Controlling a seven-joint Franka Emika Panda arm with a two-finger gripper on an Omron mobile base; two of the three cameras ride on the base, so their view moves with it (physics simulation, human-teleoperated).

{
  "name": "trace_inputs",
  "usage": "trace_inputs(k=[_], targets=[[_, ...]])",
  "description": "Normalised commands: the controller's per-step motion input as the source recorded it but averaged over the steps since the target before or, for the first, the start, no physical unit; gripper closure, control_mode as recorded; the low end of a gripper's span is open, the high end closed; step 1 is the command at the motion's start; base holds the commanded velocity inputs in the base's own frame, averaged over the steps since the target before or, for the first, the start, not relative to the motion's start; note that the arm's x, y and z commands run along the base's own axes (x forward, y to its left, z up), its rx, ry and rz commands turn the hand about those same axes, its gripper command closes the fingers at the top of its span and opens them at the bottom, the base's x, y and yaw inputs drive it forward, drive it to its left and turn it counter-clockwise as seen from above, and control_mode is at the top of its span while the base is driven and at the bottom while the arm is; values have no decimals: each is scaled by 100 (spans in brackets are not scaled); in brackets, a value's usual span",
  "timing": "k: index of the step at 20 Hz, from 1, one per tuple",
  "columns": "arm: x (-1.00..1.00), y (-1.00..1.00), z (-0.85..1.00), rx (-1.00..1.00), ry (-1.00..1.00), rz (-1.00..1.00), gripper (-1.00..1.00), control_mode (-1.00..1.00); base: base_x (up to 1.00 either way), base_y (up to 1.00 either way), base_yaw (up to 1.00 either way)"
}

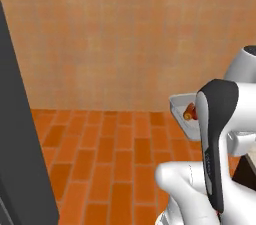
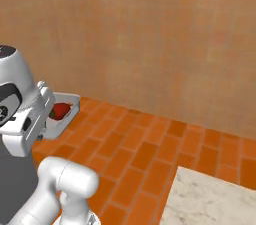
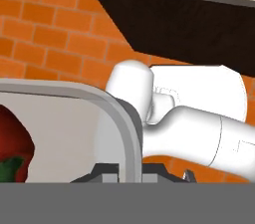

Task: Take the meat container that has the shrimp and place it on the second highest rack of the freezer. Then take the vegetable container that has the bell pepper and carrot and place it on the highest rack of the freezer.

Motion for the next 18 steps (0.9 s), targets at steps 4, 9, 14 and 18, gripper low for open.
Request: trace_inputs(k=[4,9,14,18], targets=[[0,0,0,0,0,0,100,100,13,-50,74],[0,0,0,0,0,0,100,100,15,-23,73],[0,0,0,0,0,0,100,100,2,11,62],[0,0,0,0,0,0,100,100,1,0,65]])
